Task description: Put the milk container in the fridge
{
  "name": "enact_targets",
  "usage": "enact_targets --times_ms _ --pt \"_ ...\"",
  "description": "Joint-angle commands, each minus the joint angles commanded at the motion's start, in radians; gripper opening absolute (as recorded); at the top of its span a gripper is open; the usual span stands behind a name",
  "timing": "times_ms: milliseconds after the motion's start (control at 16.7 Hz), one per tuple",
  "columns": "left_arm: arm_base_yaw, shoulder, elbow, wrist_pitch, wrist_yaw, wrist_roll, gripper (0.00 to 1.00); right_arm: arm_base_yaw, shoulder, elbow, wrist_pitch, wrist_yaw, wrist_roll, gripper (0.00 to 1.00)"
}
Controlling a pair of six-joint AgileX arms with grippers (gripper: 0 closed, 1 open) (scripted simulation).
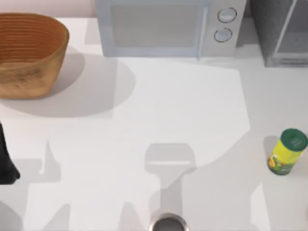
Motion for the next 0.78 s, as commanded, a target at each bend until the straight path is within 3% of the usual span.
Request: enact_targets --times_ms 600,780 --pt "0.000 0.000 0.000 0.000 0.000 0.000 1.00 0.000 0.000 0.000 0.000 0.000 0.000 0.98" --pt "0.000 0.000 0.000 0.000 0.000 0.000 1.00 0.000 0.000 0.000 0.000 0.000 0.000 1.00"
